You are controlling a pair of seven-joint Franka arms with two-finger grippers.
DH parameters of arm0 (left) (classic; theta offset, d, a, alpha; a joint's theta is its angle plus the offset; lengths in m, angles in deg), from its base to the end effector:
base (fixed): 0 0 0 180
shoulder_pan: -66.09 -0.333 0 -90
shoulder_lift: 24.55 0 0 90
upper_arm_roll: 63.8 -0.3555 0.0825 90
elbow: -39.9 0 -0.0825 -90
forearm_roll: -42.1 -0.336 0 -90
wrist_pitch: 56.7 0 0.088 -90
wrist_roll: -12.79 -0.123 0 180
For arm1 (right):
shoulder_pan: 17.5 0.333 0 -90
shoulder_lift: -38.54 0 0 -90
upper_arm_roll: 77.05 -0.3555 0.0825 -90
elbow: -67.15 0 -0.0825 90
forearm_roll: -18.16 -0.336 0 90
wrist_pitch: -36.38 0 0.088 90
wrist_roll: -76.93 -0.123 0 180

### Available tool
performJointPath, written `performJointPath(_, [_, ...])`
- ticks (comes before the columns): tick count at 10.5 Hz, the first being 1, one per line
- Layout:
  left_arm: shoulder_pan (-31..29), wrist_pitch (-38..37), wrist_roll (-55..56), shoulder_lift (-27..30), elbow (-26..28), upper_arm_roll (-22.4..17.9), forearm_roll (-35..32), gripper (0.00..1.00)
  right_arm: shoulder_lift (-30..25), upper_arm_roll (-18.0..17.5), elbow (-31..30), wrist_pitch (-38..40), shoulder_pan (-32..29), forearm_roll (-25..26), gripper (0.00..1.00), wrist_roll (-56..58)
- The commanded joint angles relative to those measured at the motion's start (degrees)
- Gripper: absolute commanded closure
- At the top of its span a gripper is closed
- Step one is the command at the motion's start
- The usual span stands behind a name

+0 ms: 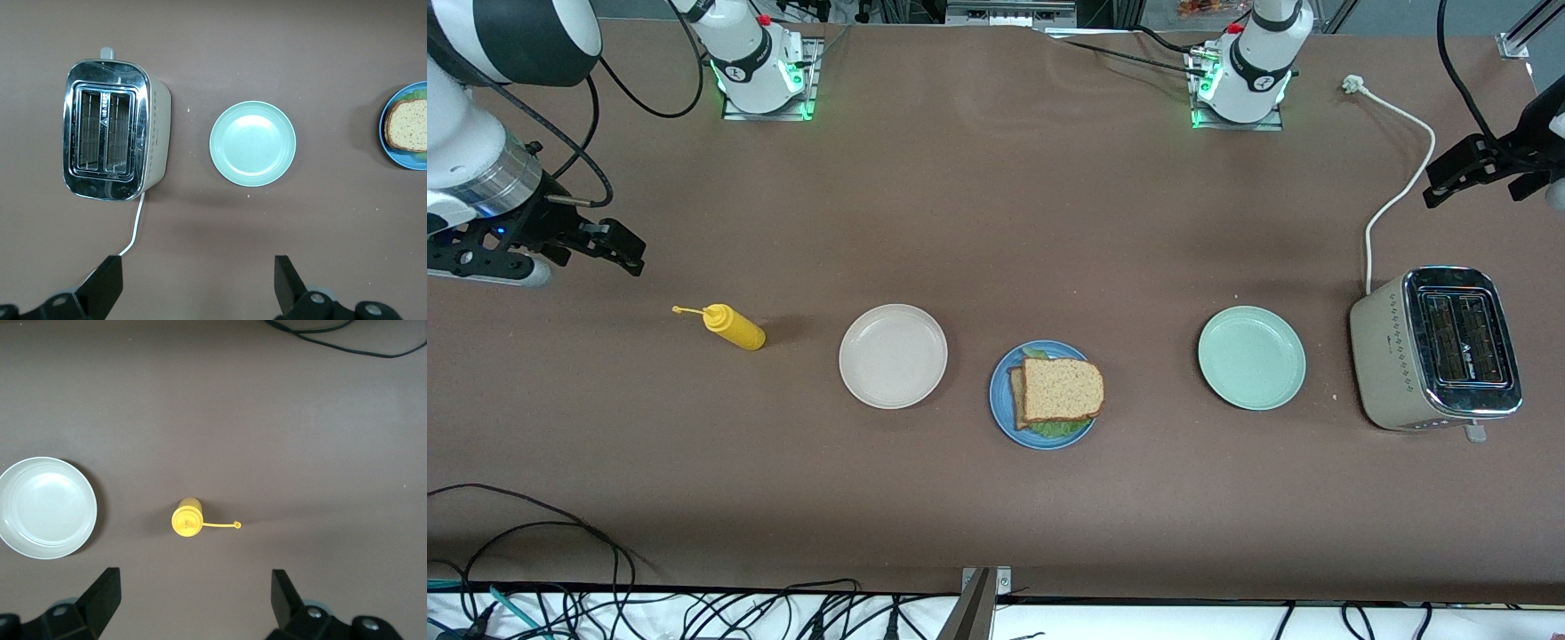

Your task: Make sandwich in blue plate with both arms

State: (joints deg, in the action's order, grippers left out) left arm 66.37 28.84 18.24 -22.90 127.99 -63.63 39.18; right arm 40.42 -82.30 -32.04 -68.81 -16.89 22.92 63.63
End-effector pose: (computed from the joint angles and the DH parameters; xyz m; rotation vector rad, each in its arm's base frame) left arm 0.4885 0.0027 0.6697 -3.0867 -0.1403 0.0202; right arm 0.5344 0.0461 0.5861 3.0693 -0.1707 0.1292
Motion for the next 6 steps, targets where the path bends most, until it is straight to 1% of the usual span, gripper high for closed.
performJointPath(1, [0.3,-0.6,0.5,-1.8,-2.1,0.5,0.3,0.0,0.4,-0.6,0.8,0.1,-0.7,-0.8,0.0,0.4])
performJointPath(6, [0.4,-0.6,0.6,-1.8,-2.1,0.7,0.3,0.0,0.8,-0.5,1.5,0.4,-0.7,-0.8,0.0,1.1])
